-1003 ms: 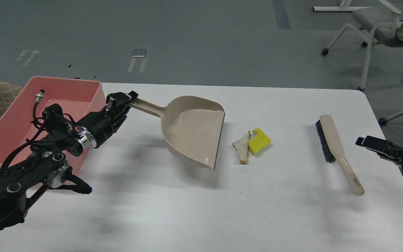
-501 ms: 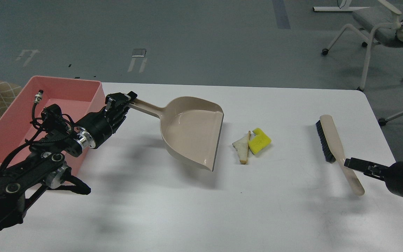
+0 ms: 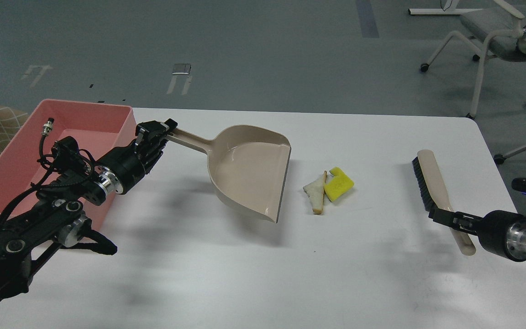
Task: Sweep and dump garbage into bin
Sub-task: 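Reach the right gripper to the black brush and grasp its handle, then sweep the yellow sponge and stick into the dustpan with the brush, then lift the loaded dustpan with the left gripper, brush held aside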
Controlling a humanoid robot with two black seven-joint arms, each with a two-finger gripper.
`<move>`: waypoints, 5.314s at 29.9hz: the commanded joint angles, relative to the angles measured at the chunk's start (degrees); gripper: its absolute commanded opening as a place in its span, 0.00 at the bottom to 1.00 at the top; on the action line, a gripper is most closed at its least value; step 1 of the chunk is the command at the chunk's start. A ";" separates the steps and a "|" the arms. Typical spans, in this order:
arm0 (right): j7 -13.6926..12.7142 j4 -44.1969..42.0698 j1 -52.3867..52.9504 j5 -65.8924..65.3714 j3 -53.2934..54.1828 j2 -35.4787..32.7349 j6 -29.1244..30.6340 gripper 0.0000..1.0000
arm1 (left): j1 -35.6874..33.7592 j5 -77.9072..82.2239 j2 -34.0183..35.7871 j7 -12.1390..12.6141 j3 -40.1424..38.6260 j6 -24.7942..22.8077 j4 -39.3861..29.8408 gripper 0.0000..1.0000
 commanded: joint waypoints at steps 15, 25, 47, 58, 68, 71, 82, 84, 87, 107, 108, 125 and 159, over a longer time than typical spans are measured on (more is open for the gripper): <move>-0.68 0.97 0.02 -0.23 0.22 -0.13 0.01 0.00 | 0.09 -0.15 0.14 0.05 -0.09 0.00 0.00 0.00; -0.33 1.24 1.87 0.12 -0.04 5.14 0.01 0.00 | 1.49 0.20 -0.73 0.14 0.97 0.61 0.08 0.00; -0.07 6.69 3.27 0.30 -5.32 7.17 0.01 0.00 | 2.11 6.53 -5.83 -2.67 1.06 7.12 4.65 0.00; -0.16 6.25 3.80 0.30 -7.60 9.10 0.01 0.00 | 2.99 8.37 -7.50 -2.76 1.06 7.20 4.57 0.00; -0.24 6.16 7.14 0.21 -11.82 14.28 0.01 0.00 | 3.08 8.37 -7.77 -2.76 1.06 7.20 4.39 0.00; -0.60 5.55 8.28 0.21 -12.08 16.74 0.01 0.00 | 3.08 8.37 -7.77 -2.76 1.06 7.20 4.30 0.00; -0.95 -2.10 13.82 0.12 -13.14 30.36 0.01 0.00 | 3.43 8.29 -7.59 -2.76 1.06 7.12 4.13 0.00; -1.03 -2.63 13.65 0.03 -13.14 31.60 0.01 0.00 | 3.43 8.29 -7.50 -2.85 1.06 7.03 4.13 0.00; -0.86 -2.02 13.65 0.38 -12.44 31.60 0.01 0.00 | 3.43 8.29 -7.59 -2.85 1.06 7.03 4.13 0.00; -1.39 2.73 9.69 6.62 -6.28 15.08 0.01 0.00 | 3.34 8.29 -8.12 -2.76 1.06 7.03 4.13 0.00; -1.39 2.73 9.69 6.62 -6.37 14.99 0.01 0.00 | 3.34 8.29 -8.12 -2.76 1.06 7.03 4.13 0.00; -1.47 0.62 8.54 6.45 -11.82 24.21 0.01 0.00 | 2.73 8.20 -7.94 -2.67 0.97 6.94 4.13 0.00; -1.30 0.88 8.56 12.07 0.05 7.53 0.01 0.00 | 2.29 -0.23 -9.44 -2.85 -3.07 7.03 2.20 0.00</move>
